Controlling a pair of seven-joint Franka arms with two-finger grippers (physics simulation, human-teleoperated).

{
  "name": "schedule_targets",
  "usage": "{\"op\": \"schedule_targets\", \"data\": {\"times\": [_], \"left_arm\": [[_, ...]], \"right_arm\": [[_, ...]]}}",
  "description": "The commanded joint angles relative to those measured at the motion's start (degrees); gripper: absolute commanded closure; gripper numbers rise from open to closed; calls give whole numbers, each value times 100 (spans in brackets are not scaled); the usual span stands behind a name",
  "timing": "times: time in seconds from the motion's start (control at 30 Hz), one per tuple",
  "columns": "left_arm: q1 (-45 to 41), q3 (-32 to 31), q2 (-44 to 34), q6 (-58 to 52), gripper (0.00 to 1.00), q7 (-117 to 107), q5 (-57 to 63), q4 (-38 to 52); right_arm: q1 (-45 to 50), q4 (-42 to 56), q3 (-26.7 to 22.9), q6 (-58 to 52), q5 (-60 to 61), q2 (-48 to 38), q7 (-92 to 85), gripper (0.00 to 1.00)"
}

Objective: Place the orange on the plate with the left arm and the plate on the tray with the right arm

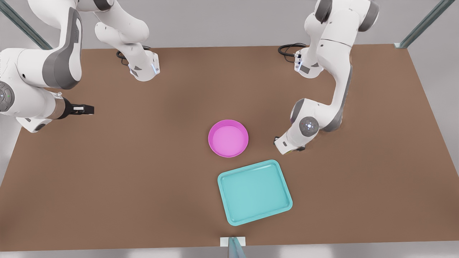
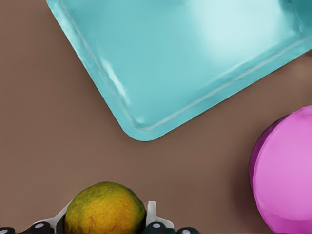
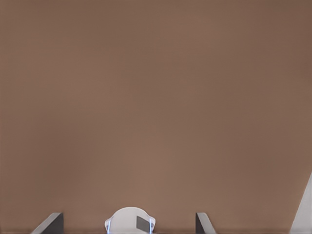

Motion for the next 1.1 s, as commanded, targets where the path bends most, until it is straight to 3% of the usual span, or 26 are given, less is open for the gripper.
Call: {"op": "schedule_targets", "data": {"times": [0.0,0.1,0.27,0.33,0.4,0.43,0.53,0.57,0.6,0.67,0.7,0.73,0.77,0.83,1.07], "left_arm": [[-486,-4,364,-1370,36,-3056,-87,681],[-742,-452,1287,-1291,36,-4051,-70,1754],[-1005,-584,1859,-755,34,-4517,-17,2071],[-1005,-584,1868,-746,0,-4500,-8,2054],[-997,-566,1771,-860,0,-4412,-8,2054],[-926,-452,1464,-1202,0,-4394,-43,2054],[-206,838,-170,-3196,0,-2192,-429,2438],[-206,1541,-189,-4293,0,-681,-395,2984],[-206,1884,-189,-4595,0,59,-386,3239],[-12,2009,-435,-4894,0,-52,-368,3381],[1232,732,-1076,-4527,0,71,-325,2688],[2642,-1023,-1532,-4131,0,10,703,2073],[2704,-1032,-1885,-3690,0,36,660,1447],[2677,-1006,-1525,-4209,0,-87,669,2009],[2668,-1032,-1323,-4244,0,-87,598,2326]], "right_arm": [[30,-205,-2,151,137,-45,-2,0],[82,-829,25,941,586,-168,16,0],[935,-2438,104,3394,1438,-283,656,0],[1286,-2790,535,4396,1535,-107,1333,0],[1436,-2991,877,5028,1737,95,1791,0],[1480,-3141,1018,5354,1781,139,1905,0],[1673,-3185,1404,6144,1860,596,2582,0],[1866,-3299,1431,6697,1860,815,2775,0],[1945,-3448,1431,7101,1860,930,2793,0],[2113,-3502,1431,7701,1860,1299,2837,0],[2104,-3475,1448,7719,1878,1414,2837,0],[2086,-3449,1536,7719,1904,1502,2837,0],[2086,-3388,1563,7727,1904,1633,2828,0],[2095,-3238,1572,7727,1904,1906,2828,0],[2148,-2869,1677,7727,1904,2468,2828,0]]}}
